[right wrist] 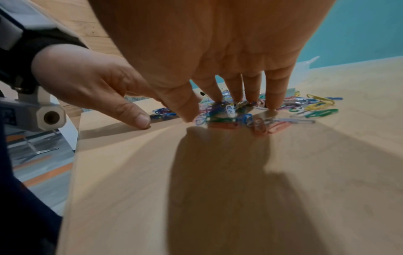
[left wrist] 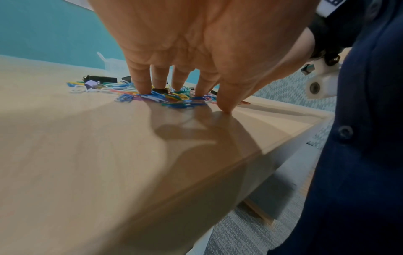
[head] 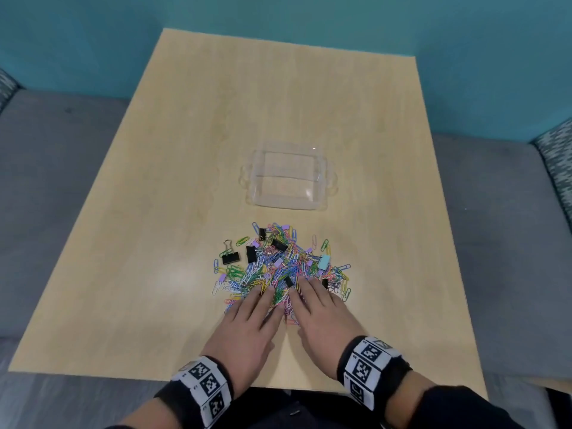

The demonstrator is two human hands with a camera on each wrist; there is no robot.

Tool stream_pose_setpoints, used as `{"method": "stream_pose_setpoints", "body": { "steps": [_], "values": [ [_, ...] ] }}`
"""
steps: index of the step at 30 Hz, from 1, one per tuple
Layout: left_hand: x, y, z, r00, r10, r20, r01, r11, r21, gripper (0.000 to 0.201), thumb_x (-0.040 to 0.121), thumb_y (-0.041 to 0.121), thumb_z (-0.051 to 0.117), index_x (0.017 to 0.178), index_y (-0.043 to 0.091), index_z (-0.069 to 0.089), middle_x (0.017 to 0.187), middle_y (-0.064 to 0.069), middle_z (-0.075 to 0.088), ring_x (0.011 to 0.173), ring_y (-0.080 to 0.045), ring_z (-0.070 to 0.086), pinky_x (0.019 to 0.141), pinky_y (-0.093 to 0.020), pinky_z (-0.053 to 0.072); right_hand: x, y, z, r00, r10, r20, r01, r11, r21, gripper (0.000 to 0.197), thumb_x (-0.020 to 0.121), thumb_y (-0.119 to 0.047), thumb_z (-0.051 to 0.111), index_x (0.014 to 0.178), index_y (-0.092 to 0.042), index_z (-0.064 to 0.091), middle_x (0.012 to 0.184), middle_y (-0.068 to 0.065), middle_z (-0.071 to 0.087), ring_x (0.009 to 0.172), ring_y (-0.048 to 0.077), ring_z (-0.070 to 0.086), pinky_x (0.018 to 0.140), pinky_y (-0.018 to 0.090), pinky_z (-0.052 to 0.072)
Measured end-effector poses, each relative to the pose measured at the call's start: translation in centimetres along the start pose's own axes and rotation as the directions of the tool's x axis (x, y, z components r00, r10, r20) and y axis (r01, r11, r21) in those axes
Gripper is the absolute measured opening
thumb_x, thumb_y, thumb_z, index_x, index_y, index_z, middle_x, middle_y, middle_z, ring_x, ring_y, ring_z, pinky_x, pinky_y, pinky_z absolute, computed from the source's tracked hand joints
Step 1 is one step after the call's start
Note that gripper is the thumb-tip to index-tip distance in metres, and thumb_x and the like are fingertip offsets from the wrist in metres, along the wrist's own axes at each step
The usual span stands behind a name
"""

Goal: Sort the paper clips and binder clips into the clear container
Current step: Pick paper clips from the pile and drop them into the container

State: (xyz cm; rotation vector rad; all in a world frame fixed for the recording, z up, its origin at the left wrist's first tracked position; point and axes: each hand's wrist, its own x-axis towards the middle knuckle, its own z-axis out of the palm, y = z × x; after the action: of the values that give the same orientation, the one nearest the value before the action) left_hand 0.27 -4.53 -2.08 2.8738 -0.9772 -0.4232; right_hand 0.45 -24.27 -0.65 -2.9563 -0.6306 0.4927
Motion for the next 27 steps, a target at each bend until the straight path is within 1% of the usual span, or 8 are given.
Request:
{"method": "stream_pose_setpoints", "body": {
  "steps": [3,7,10,12,15,17,21,27],
  "values": [
    [-0.9,-0.6,0.2,1.0,0.021,0.001,-0.021,1.0,0.005,0.066,0.073,0.04,0.068,0.131,0.014,0.049,0.145,-0.016,0.04,0.133,-0.036,0.037,0.098,-0.048,0.044,-0.8,0.3,0.2,0.999,-0.035,0.041,0.035,0.999,0.008,0.068,0.075,-0.03,0.064,0.135,-0.008,0.043,0.142,0.017,0.042,0.129,0.037,0.041,0.094,0.047,0.047],
    [-1.9,-1.3,0.5,1.0,0.021,-0.008,-0.021,1.0,0.008,0.058,0.08,0.039,0.05,0.133,0.016,0.044,0.144,-0.015,0.04,0.132,-0.036,0.037,0.098,-0.048,0.044,-1.1,0.8,0.4,1.0,-0.023,0.016,0.022,0.999,0.038,0.068,0.075,-0.028,0.064,0.136,-0.012,0.041,0.141,0.014,0.043,0.13,0.035,0.04,0.097,0.045,0.046],
    [-1.4,-1.1,0.3,1.0,0.016,0.001,-0.016,1.0,0.012,0.066,0.078,0.038,0.062,0.137,0.02,0.041,0.148,-0.014,0.036,0.131,-0.038,0.037,0.097,-0.049,0.043,-0.5,0.4,0.5,1.0,0.01,0.01,-0.01,1.0,0.026,0.07,0.075,-0.027,0.063,0.139,-0.01,0.039,0.145,0.015,0.038,0.133,0.035,0.036,0.098,0.045,0.045],
    [-1.2,-1.1,0.0,1.0,0.025,-0.006,-0.024,1.0,0.018,0.062,0.076,0.038,0.065,0.132,0.019,0.047,0.144,-0.014,0.041,0.129,-0.038,0.039,0.095,-0.049,0.044,-0.5,-0.1,0.6,0.999,-0.01,0.045,0.01,1.0,0.013,0.07,0.075,-0.029,0.063,0.138,-0.008,0.04,0.144,0.015,0.039,0.133,0.036,0.035,0.096,0.047,0.045],
    [-1.7,-1.6,-0.2,0.998,0.064,-0.025,-0.063,0.997,0.035,0.048,0.081,0.037,0.052,0.124,0.014,0.053,0.136,-0.015,0.049,0.127,-0.036,0.043,0.094,-0.047,0.046,-0.6,0.0,0.0,0.999,-0.036,0.037,0.034,0.998,0.044,0.063,0.075,-0.027,0.063,0.133,-0.01,0.044,0.135,0.011,0.046,0.127,0.034,0.039,0.089,0.045,0.049],
    [-2.1,-2.0,0.0,0.999,0.042,-0.026,-0.042,0.999,0.027,0.045,0.084,0.035,0.046,0.121,0.011,0.054,0.136,-0.017,0.048,0.127,-0.038,0.042,0.093,-0.048,0.046,-0.1,0.4,-0.6,1.0,-0.023,0.0,0.023,0.997,0.068,0.061,0.078,-0.021,0.06,0.134,-0.009,0.04,0.135,0.011,0.045,0.126,0.032,0.038,0.091,0.045,0.048],
    [-2.3,-1.8,0.2,1.0,-0.014,0.007,0.014,1.0,-0.002,0.046,0.083,0.035,0.048,0.121,0.009,0.053,0.136,-0.019,0.046,0.125,-0.04,0.042,0.092,-0.048,0.046,2.1,0.8,-1.2,0.998,-0.046,-0.033,0.048,0.996,0.074,0.07,0.077,-0.018,0.059,0.142,-0.008,0.033,0.143,0.012,0.041,0.13,0.033,0.039,0.096,0.045,0.044],
    [-3.3,-1.9,0.2,0.997,0.074,-0.006,-0.074,0.997,-0.018,0.042,0.082,0.036,0.048,0.115,0.012,0.059,0.13,-0.013,0.053,0.121,-0.034,0.049,0.092,-0.043,0.049,1.2,0.8,-0.8,0.999,-0.048,0.016,0.047,0.998,0.042,0.069,0.076,-0.019,0.06,0.14,-0.008,0.036,0.137,0.011,0.046,0.122,0.033,0.045,0.087,0.044,0.048]
  ]
}}
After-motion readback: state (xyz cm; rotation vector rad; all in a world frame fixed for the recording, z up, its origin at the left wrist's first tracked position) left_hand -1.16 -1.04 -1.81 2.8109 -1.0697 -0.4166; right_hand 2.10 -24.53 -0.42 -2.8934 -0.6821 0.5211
